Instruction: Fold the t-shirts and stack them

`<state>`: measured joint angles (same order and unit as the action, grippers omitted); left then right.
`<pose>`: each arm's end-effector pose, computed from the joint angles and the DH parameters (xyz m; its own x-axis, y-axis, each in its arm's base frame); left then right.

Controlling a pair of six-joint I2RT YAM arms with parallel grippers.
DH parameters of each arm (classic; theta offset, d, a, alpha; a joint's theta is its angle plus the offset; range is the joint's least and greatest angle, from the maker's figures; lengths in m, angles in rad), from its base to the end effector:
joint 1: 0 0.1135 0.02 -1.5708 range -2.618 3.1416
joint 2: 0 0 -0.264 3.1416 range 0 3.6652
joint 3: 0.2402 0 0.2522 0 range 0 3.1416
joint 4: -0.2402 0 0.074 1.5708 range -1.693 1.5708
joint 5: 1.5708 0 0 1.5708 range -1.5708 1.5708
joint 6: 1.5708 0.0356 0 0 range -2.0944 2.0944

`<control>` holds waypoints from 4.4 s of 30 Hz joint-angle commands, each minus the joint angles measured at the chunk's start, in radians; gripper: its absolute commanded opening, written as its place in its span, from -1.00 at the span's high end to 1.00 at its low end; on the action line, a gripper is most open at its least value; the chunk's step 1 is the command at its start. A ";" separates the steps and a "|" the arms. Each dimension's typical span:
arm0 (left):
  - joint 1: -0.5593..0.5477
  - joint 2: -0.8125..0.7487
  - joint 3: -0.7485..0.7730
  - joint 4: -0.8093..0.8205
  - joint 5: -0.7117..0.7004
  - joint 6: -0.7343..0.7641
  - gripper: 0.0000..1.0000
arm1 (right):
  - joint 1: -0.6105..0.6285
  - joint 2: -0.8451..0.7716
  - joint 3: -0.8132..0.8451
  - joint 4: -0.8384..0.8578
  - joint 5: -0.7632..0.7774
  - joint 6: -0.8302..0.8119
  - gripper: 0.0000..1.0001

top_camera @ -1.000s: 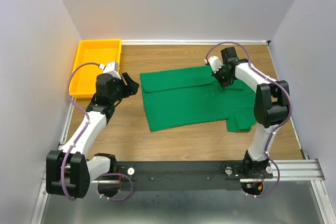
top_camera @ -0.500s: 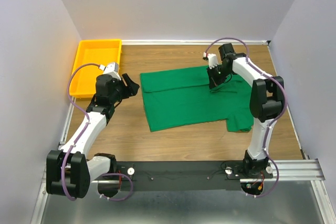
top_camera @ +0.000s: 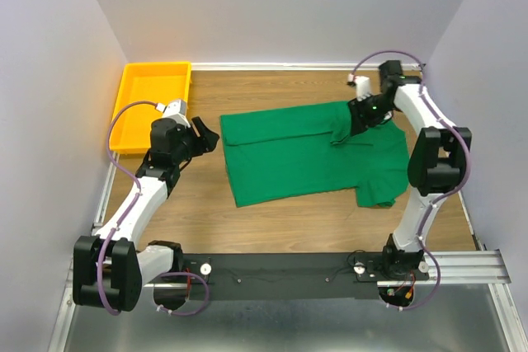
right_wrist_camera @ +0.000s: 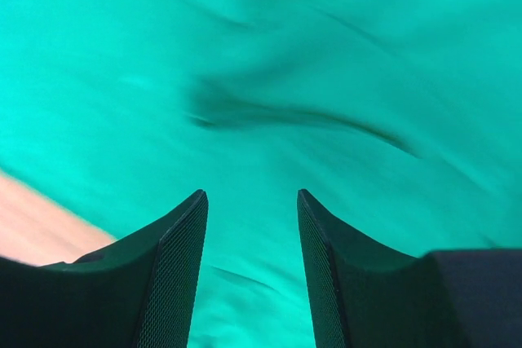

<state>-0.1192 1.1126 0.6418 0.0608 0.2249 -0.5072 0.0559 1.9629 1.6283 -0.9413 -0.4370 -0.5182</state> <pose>0.2457 -0.0374 0.2493 -0.5009 -0.4169 -0.7585 0.0866 0.8478 -0.5232 0.4014 0.0375 0.2320 -0.7440 -0.4911 -0.4531 -0.6238 0.7534 0.2078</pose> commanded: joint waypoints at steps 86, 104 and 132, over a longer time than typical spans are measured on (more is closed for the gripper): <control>-0.028 0.481 0.174 0.172 0.202 -0.065 -0.26 | -0.334 0.381 0.364 0.249 -0.012 0.385 0.05; -0.077 0.658 0.234 0.143 0.165 -0.047 -0.22 | -0.335 0.399 0.422 0.297 -0.031 0.399 0.83; -0.077 0.707 0.303 0.056 0.100 -0.007 -0.22 | -0.335 0.593 0.666 0.377 0.038 0.443 0.56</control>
<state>-0.1940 1.8030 0.9257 0.1493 0.3737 -0.5388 -0.2802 2.5256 2.2444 -0.6186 -0.4561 -0.0853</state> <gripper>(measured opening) 0.610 0.130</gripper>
